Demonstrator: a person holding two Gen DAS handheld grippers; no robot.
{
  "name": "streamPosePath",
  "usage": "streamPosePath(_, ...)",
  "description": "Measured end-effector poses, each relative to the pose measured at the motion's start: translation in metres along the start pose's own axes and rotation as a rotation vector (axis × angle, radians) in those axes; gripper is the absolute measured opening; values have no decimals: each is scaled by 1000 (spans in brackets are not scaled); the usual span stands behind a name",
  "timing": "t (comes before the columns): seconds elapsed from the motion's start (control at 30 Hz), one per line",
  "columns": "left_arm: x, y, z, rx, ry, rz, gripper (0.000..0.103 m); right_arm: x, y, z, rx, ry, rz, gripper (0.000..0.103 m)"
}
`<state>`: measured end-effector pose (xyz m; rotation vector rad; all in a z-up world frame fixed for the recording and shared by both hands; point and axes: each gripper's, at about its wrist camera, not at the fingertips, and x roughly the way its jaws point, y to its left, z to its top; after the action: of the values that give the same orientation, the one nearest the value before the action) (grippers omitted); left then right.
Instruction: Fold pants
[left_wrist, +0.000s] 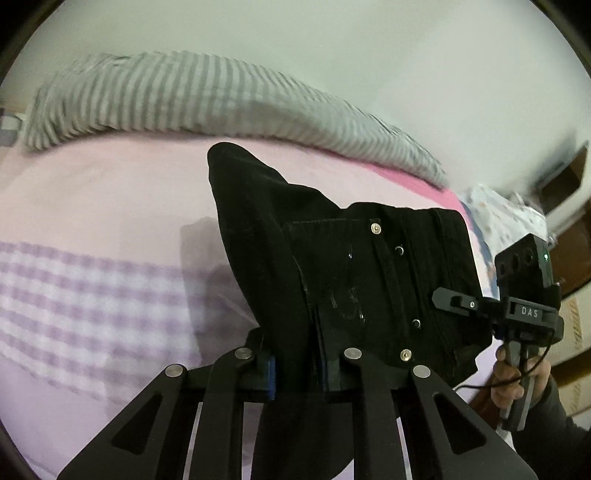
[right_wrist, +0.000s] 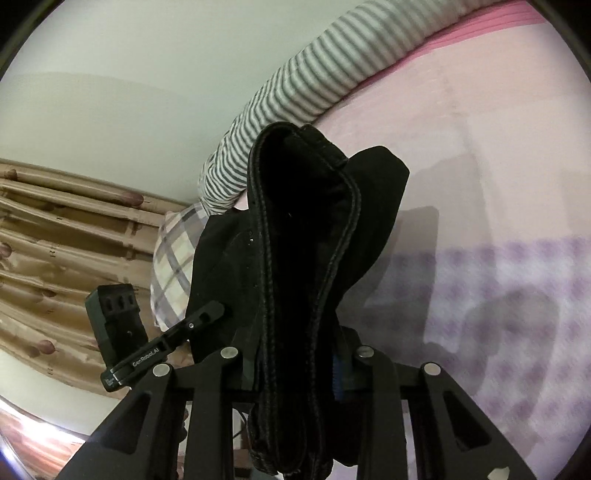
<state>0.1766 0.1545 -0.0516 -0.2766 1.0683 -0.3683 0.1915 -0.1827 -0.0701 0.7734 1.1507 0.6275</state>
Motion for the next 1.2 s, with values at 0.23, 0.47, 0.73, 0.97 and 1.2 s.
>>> streamPosePath(0.23, 3, 59, 44, -36, -33, 73, 16, 70, 21, 41, -7, 35, 19, 26)
streamPosePath(0.47, 36, 109, 55, -90, -5, 91, 17, 117, 26, 64, -38, 67, -50, 25)
streamPosePath(0.73, 57, 133, 32, -149, -14, 150, 41, 133, 28, 58, -177, 44, -280, 49)
streamPosePath(0.97, 27, 104, 17, -104, -102, 350, 42, 114, 45, 43, -267, -24, -383, 55)
streamPosePath(1.2, -8, 72, -8, -42, -169, 488, 44, 91, 49, 18, -274, -53, -391, 56)
